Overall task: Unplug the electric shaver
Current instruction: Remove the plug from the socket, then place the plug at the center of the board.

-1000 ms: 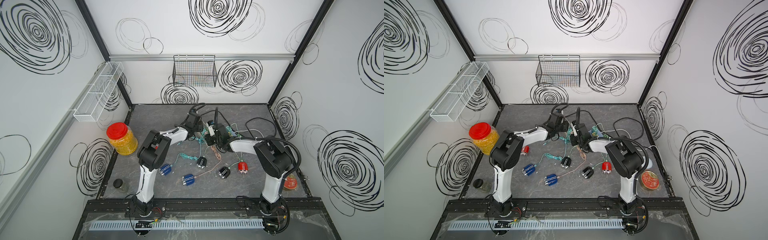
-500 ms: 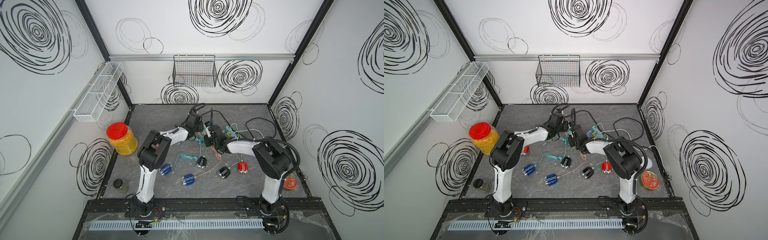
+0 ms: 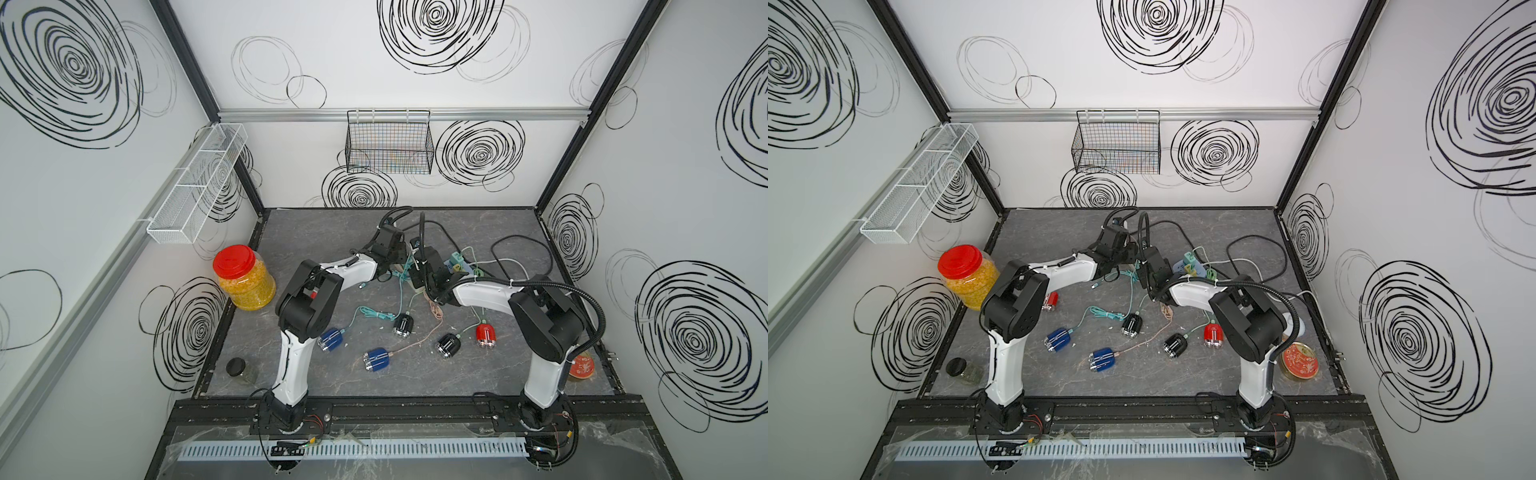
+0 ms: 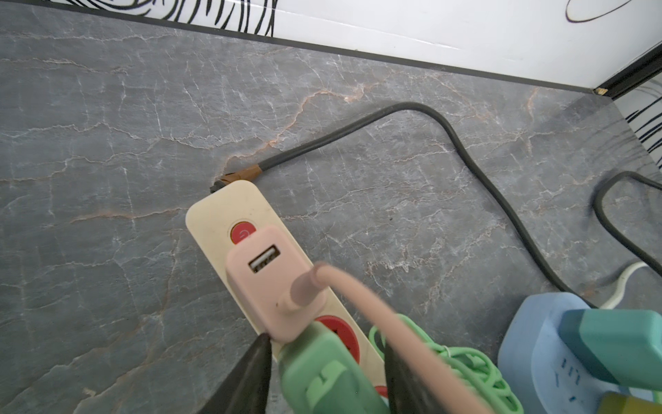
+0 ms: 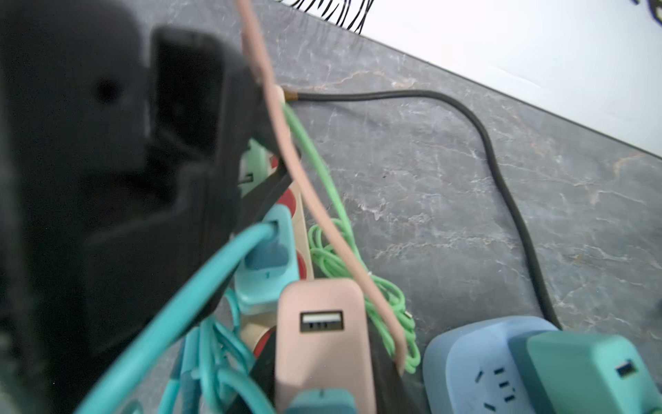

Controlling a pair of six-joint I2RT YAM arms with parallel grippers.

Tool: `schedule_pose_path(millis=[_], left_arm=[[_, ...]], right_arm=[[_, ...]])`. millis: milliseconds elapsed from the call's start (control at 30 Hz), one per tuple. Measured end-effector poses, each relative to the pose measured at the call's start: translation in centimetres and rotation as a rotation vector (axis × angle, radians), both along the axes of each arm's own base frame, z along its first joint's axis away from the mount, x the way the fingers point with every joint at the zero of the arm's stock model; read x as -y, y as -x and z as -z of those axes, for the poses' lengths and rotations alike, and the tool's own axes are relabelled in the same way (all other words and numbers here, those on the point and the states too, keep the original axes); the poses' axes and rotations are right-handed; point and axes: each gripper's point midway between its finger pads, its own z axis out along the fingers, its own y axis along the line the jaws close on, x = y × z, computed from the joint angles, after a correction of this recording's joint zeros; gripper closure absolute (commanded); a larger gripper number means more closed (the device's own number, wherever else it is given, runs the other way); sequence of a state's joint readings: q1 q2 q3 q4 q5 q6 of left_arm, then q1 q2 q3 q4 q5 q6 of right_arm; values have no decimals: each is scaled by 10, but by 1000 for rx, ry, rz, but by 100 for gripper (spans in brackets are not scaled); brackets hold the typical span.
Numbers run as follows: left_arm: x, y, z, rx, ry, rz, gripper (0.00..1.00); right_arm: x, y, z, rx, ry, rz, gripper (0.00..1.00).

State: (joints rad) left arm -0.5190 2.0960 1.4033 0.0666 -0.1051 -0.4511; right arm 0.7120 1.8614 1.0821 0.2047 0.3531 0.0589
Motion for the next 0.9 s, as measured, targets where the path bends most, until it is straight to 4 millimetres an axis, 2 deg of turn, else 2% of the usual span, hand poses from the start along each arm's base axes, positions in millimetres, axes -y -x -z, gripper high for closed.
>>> schedule_pose_path(millis=[67,267,433,567,900], left_arm=[[-2,0,0,3,16,3,47],[-5,2,-1,-16,42,24,41],[-15,8,0,-47,24,20,24],[-27,17,1,-76,9,14,18],[-44,39,0,-104,-18,11,15]], right_arm=[[1,-1,-5,13,-19,2,100],[1,14,-27,30,-92,-16,100],[-11,24,-45,43,-145,-46,100],[-17,30,-42,20,-149,-56,100],[-13,38,-24,-65,-159,-49,100]])
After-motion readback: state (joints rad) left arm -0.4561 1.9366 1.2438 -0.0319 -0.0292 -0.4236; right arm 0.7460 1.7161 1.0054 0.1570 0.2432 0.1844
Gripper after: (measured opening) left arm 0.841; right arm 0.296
